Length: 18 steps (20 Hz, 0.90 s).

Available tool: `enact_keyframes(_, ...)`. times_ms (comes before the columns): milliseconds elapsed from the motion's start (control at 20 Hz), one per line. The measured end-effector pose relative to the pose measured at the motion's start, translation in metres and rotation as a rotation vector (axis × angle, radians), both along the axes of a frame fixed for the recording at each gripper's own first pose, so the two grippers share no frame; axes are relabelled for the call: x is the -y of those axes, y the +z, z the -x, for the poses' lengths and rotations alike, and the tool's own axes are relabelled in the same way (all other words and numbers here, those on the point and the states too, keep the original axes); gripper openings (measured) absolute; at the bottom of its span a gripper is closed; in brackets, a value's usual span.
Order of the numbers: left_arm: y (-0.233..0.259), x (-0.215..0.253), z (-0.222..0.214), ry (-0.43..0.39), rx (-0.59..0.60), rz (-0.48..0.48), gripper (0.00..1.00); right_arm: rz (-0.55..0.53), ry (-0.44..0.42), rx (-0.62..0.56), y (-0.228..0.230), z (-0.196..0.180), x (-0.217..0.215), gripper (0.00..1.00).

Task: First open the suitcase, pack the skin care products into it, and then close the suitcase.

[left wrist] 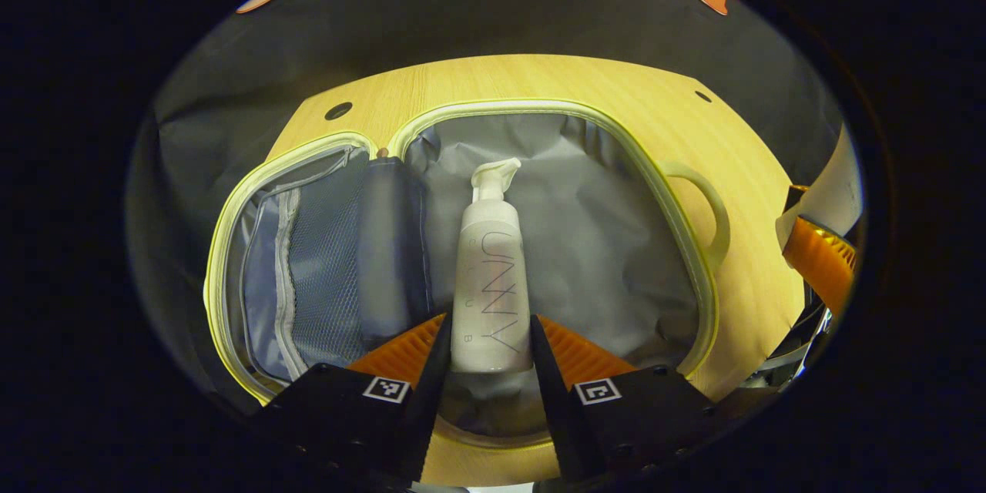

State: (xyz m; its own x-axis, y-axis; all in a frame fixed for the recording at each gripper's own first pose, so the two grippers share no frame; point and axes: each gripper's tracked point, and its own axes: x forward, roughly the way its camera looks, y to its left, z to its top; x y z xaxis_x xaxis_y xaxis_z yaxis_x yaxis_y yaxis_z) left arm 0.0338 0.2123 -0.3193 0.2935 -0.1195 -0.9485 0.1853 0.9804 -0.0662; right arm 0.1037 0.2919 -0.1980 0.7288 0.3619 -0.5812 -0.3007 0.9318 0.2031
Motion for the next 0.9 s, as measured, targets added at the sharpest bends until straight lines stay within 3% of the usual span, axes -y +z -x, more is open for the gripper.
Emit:
enact_keyframes(100,-0.007,0.005,0.007,0.022,-0.063,-0.018,0.63,-0.013,0.009,-0.021,-0.005,-0.003,-0.003,0.53)
enact_keyframes(250,-0.026,0.010,0.018,0.085,-0.159,-0.002,0.63,-0.042,0.025,-0.059,-0.010,-0.004,-0.010,0.43)
enact_keyframes(300,-0.025,0.011,0.012,0.086,-0.136,0.004,0.63,-0.049,0.028,-0.073,-0.012,-0.005,-0.011,0.48)
enact_keyframes(350,-0.023,0.012,0.017,0.089,-0.149,-0.003,0.62,-0.059,0.037,-0.087,-0.013,-0.005,-0.014,0.43)
enact_keyframes(400,-0.021,0.011,0.019,0.090,-0.156,0.000,0.64,-0.066,0.041,-0.102,-0.016,-0.003,-0.017,0.48)
enact_keyframes(450,-0.017,0.009,0.018,0.100,-0.146,0.010,0.70,-0.073,0.052,-0.121,-0.019,-0.002,-0.022,0.48)
enact_keyframes(500,-0.012,0.009,0.020,0.109,-0.139,0.012,0.66,-0.080,0.055,-0.137,-0.023,0.000,-0.026,0.48)
enact_keyframes(650,0.017,-0.003,0.026,0.152,-0.063,0.017,0.68,-0.113,0.071,-0.192,-0.031,0.001,-0.039,0.48)
enact_keyframes(750,0.041,-0.018,0.030,0.216,-0.007,0.043,0.69,-0.137,0.080,-0.228,-0.037,-0.001,-0.050,0.43)
enact_keyframes(800,0.051,-0.027,0.031,0.250,0.021,0.055,0.69,-0.155,0.081,-0.254,-0.039,0.000,-0.056,0.48)
enact_keyframes(900,0.067,-0.061,0.033,0.306,0.081,0.012,0.69,-0.180,0.086,-0.308,-0.042,0.001,-0.062,0.48)
